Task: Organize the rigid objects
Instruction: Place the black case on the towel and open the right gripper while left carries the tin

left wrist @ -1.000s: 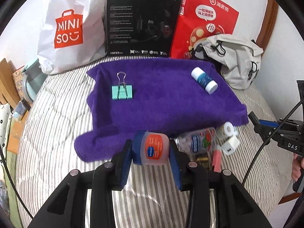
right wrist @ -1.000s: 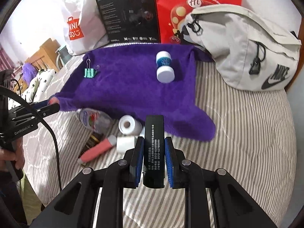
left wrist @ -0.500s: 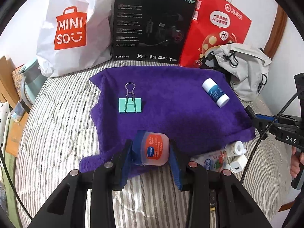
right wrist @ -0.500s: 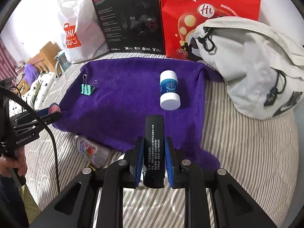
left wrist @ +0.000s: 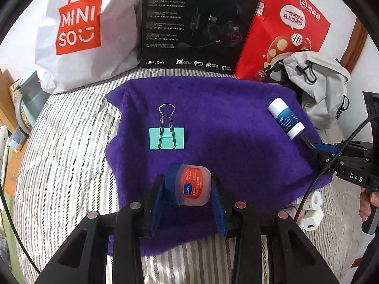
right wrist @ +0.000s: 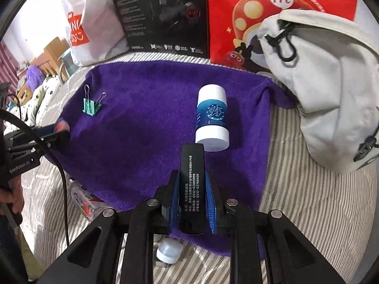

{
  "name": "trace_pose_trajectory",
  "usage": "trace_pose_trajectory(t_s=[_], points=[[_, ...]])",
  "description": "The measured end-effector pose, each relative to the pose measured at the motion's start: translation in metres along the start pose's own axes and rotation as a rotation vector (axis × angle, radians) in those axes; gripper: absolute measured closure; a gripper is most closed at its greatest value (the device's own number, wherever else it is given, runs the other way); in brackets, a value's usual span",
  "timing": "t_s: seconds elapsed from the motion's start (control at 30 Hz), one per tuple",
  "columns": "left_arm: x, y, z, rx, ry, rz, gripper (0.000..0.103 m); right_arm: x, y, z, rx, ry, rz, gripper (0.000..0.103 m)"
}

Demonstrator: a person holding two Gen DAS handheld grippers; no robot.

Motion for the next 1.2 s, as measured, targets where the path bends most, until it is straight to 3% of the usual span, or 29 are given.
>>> trace_pose_trajectory(t_s=[0.67,1.0,1.1,1.2], points=[[0.002,0.009,0.035,0.051,0.003,0.017,0.068,0.006,-0.001,0.027,0.042,-0.024,-0.047,0.081],[-0.006,0.014,0.042,0.072,0.062,0.073,0.067,0.007,-0.003,0.026,0.05,-0.022,-0.07,0.077],[-0.007,0.013,0.042,0.078,0.069,0.078,0.064,0.005,-0.005,0.023,0.058,-0.038,-0.065,0.071],[-0.009,0.01,0.04,0.086,0.063,0.089,0.052,0.002,-0.008,0.017,0.049,-0.055,-0.065,0.068]])
Point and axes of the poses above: each gripper's, at about its wrist camera, not at the fingertips, and z roughly the way its jaws point, x to its left, y to its top, the point moved 1 cm from there along z, roughly the way its jaws point, and after that the axes turned 14 degrees about z, right-handed, at the moved point
